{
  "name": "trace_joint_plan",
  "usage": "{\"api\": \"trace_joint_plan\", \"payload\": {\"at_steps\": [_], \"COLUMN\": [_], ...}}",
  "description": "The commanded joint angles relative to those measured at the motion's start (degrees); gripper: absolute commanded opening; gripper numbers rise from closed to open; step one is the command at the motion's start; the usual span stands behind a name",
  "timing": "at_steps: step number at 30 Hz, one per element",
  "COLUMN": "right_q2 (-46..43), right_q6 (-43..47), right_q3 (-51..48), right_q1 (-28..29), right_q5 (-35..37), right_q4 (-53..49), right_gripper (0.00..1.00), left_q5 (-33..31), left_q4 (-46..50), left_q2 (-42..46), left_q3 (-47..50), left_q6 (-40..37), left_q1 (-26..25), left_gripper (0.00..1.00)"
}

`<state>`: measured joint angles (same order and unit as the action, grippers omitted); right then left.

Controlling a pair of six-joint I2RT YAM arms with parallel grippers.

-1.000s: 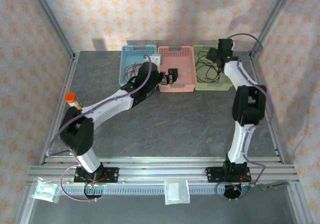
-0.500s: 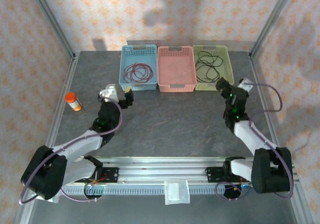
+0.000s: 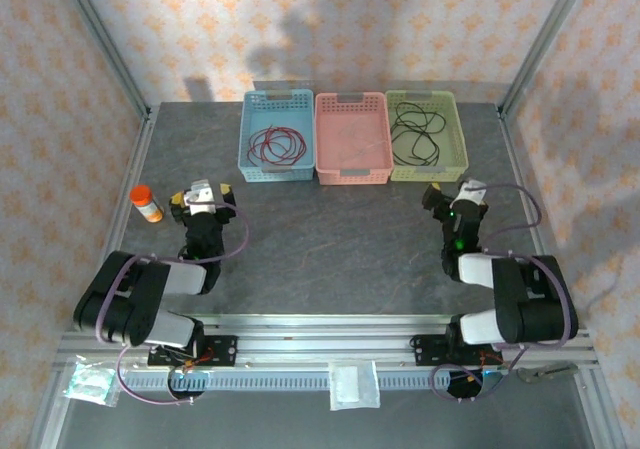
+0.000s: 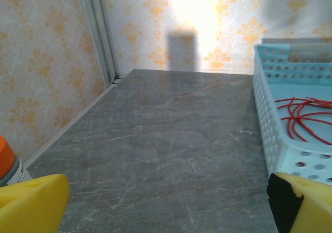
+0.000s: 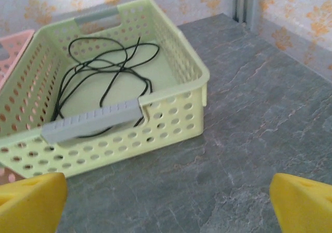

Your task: Untangle the cables

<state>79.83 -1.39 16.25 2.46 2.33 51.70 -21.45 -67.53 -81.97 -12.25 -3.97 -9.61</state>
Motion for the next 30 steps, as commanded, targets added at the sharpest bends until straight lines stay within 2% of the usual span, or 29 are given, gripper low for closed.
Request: {"api": "trace_joint_plan", "payload": {"at_steps": [1,3,5,6,9,11,14,16,18,20,24,30], "right_q2": [2.4,4.9,7.3,6.8,6.6,6.9,7.2,7.0,7.0,7.0,7.0,7.1], "right_q6": [4.0,4.8,5.8,5.9,5.0,4.2,3.5,3.5,3.5,3.5,3.6,3.5], "right_q3": [-0.8,-4.1,-8.2,-8.9,-7.8,-3.0,-2.8,-3.0,-3.0,-2.9,-3.0,-3.0], "right_q1": [-0.3,-0.3,-0.3,-0.3,-0.4,-0.4,-0.4,-0.4,-0.4,-0.4,-0.4,-0.4], "right_q5": [-3.2,-4.8,-7.5,-7.7,-6.1,-4.2,-1.9,-2.1,-2.0,-2.1,-2.2,-2.1], "right_q4": [11.4,18.7,29.4,30.2,27.6,18.7,18.6,18.7,18.6,18.6,18.6,18.6], "right_gripper": [1.00,1.00,1.00,1.00,1.00,1.00,0.99,1.00,1.00,1.00,1.00,1.00], "left_q5": [5.6,11.9,13.9,14.3,13.3,11.9,11.6,11.5,11.5,11.6,14.9,16.3], "left_q4": [-14.7,-19.0,-27.5,-24.3,-13.7,-7.0,-11.4,-8.6,-10.9,-9.2,-8.2,-8.6], "left_q2": [-3.2,-4.5,-8.2,-6.7,-6.1,-5.3,-6.5,-5.6,-6.3,-5.9,-6.0,-6.1], "left_q3": [3.7,6.5,7.9,7.5,2.3,0.2,1.2,0.6,1.1,0.6,0.0,0.1], "left_q6": [1.3,3.8,3.7,4.0,4.8,6.9,6.4,6.9,6.4,6.6,5.4,5.0], "left_q1": [3.2,6.5,7.7,7.9,8.2,9.0,9.1,9.1,9.1,9.1,8.9,9.1], "left_gripper": [1.00,1.00,1.00,1.00,1.00,1.00,1.00,1.00,1.00,1.00,1.00,1.00]}}
